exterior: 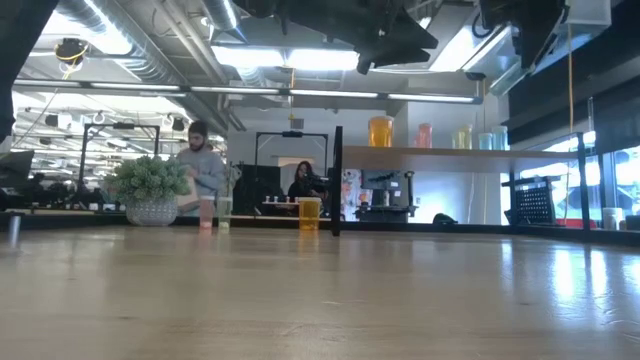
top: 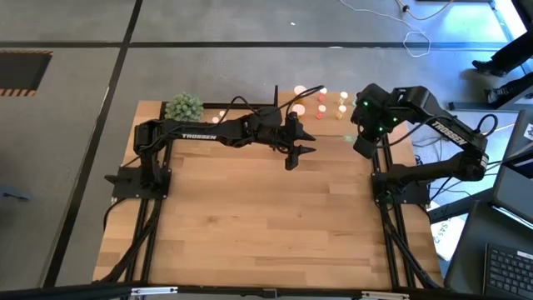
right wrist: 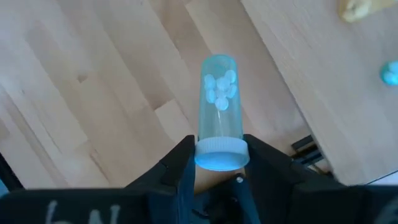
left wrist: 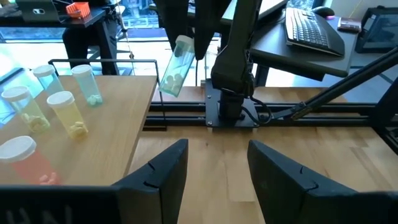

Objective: Pick and place medicine bottles onto shelf by color
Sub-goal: Put the blue pill bottle on the shelf aligned with the other blue pill bottles

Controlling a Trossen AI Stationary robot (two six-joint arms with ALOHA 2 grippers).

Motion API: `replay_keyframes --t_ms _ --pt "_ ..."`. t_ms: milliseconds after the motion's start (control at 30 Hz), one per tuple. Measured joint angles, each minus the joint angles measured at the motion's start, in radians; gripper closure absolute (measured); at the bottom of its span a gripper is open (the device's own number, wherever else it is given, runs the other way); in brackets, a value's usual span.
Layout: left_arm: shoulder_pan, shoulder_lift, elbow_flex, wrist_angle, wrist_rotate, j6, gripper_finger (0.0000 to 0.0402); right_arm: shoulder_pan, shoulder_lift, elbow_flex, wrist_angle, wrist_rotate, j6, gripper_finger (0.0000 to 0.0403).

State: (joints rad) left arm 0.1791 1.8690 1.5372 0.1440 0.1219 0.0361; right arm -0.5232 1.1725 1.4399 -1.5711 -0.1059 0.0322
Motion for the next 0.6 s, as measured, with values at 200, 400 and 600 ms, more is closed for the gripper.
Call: replay_keyframes --t_ms 200,400,600 --pt "0.002 0.000 0.000 0.002 0.000 0.002 0.0239 -0.005 0.000 0.000 0.000 0.013 0.011 0.0279" --pt "0.017 0.012 -0.001 0.045 -0.001 0.002 0.0239 0.019 0.000 0.000 0.000 0.010 -0.004 0.0279" --pt "0.020 0.048 0.000 0.139 0.002 0.002 0.0239 0.075 0.001 0.000 0.000 0.064 -0.016 0.0279"
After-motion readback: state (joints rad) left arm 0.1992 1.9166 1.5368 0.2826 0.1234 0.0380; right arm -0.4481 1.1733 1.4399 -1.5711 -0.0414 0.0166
